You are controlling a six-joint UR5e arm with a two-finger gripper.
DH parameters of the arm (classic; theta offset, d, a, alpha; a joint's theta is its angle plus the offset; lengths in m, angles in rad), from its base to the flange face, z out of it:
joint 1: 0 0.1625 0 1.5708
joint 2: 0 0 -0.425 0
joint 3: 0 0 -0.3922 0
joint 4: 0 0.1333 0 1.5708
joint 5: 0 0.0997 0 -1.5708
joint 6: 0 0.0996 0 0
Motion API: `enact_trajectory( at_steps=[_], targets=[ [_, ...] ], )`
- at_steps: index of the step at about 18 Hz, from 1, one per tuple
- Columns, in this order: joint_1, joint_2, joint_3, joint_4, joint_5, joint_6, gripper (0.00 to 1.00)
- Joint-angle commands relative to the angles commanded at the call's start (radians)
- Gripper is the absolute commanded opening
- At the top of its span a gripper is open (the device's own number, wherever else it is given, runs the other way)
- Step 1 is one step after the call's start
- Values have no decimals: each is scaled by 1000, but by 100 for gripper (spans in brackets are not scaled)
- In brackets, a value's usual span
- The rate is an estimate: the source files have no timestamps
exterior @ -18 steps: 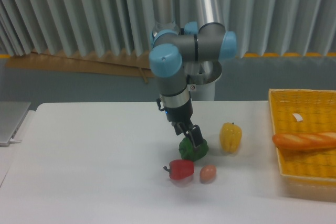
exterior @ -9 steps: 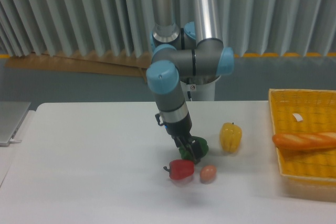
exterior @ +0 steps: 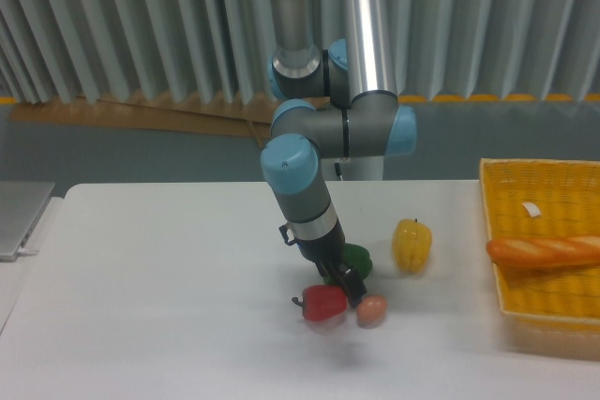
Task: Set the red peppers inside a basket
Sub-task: 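Lower the open gripper down onto the red bell pepper, then close the gripper on the red bell pepper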
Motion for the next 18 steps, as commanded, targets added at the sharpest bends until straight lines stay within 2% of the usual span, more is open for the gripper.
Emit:
enact_trajectory(
  at_steps=[8,12,18],
  targets=[
    [-31,-17,2,12,9,-17,100],
    [-38,-48,9,31,23,-17,100],
    [-38,-42,5,29,26,-12,100]
  ],
)
